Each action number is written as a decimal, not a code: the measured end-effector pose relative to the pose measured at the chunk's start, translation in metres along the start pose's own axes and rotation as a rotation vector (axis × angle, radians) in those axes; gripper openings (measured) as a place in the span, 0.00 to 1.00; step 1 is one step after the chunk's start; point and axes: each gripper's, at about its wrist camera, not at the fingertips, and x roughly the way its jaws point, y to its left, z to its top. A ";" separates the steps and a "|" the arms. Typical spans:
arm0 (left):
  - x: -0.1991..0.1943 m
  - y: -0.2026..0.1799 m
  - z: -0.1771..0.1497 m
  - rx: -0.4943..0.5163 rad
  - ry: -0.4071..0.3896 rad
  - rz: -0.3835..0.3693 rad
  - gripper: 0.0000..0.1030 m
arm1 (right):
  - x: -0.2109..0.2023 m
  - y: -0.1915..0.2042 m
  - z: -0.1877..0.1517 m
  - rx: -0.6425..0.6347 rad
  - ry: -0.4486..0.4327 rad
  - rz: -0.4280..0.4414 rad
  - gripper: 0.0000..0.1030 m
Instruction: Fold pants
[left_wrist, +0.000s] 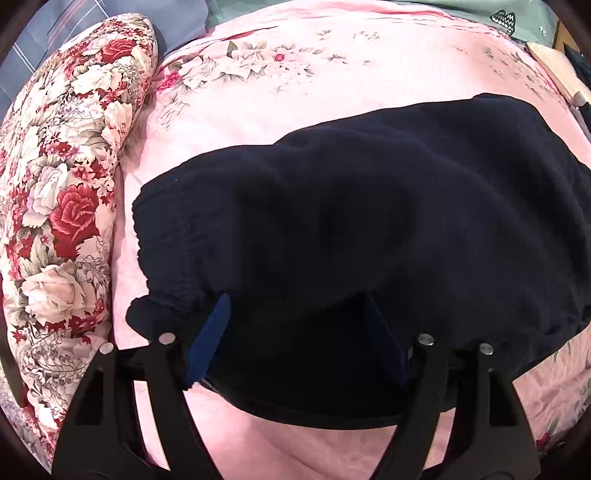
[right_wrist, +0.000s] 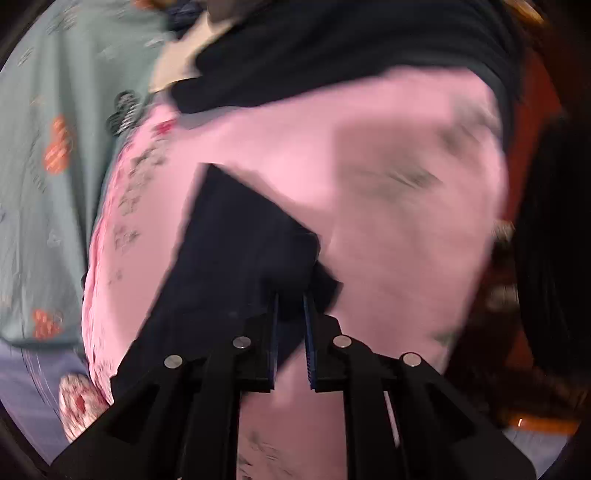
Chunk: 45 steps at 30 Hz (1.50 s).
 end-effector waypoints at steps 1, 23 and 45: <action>0.000 -0.001 0.000 0.002 0.000 0.007 0.75 | -0.007 -0.006 -0.001 0.023 -0.015 0.014 0.15; 0.003 -0.001 -0.004 -0.016 0.013 0.092 0.78 | 0.019 -0.018 0.006 0.056 0.031 0.183 0.13; -0.035 0.066 -0.022 -0.189 -0.086 0.292 0.81 | -0.007 0.147 -0.084 -0.642 0.129 0.253 0.40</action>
